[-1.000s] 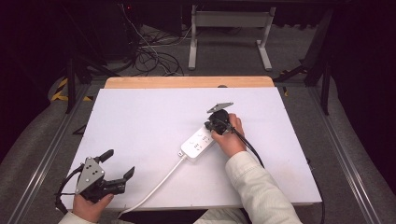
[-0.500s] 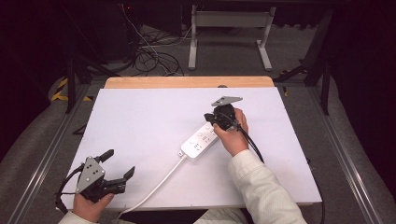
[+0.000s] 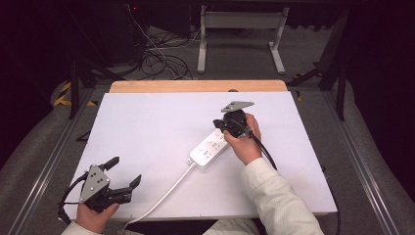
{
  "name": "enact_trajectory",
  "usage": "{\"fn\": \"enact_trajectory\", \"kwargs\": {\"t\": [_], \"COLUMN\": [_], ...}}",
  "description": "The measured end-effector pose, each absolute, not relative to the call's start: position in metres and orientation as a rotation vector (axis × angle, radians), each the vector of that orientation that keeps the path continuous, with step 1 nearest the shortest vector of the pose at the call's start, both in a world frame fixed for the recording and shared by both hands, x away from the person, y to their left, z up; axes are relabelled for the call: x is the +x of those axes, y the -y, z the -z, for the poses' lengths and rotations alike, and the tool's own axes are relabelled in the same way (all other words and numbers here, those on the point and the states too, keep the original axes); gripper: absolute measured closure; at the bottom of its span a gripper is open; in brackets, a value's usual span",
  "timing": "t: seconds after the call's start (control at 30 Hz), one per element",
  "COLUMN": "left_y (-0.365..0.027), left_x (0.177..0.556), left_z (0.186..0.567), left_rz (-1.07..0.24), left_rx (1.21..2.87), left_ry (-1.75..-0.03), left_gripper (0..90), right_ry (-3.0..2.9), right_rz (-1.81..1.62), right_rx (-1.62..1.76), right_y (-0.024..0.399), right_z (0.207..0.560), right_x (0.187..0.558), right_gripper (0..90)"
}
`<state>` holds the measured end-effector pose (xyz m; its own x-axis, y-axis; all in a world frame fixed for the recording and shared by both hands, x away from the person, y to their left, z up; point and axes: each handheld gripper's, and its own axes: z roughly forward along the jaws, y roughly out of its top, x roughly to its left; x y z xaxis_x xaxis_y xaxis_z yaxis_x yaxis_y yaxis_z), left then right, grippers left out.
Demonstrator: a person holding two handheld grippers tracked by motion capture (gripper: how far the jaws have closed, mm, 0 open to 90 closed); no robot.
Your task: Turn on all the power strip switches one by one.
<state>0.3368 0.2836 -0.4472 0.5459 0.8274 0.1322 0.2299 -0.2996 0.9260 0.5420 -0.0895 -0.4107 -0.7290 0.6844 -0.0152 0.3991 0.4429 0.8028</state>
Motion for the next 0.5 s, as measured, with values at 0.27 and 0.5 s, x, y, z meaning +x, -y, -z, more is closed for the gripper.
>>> {"fn": "enact_trajectory", "kwargs": {"t": [0.27, 0.5], "left_y": [-0.284, -0.284], "left_x": [0.337, 0.337], "left_z": [0.447, 0.447], "left_rz": [-0.776, -0.773], "left_rx": [1.815, 1.816], "left_ry": [-0.874, -0.875], "left_gripper": [12.0, 12.0], "right_ry": [-2.43, -2.465], "right_rz": [-1.165, -1.109], "right_rx": [0.799, 0.812], "right_y": [0.076, 0.074], "right_z": [0.412, 0.425], "right_x": [0.529, 0.529], "right_gripper": [90.0, 90.0]}}
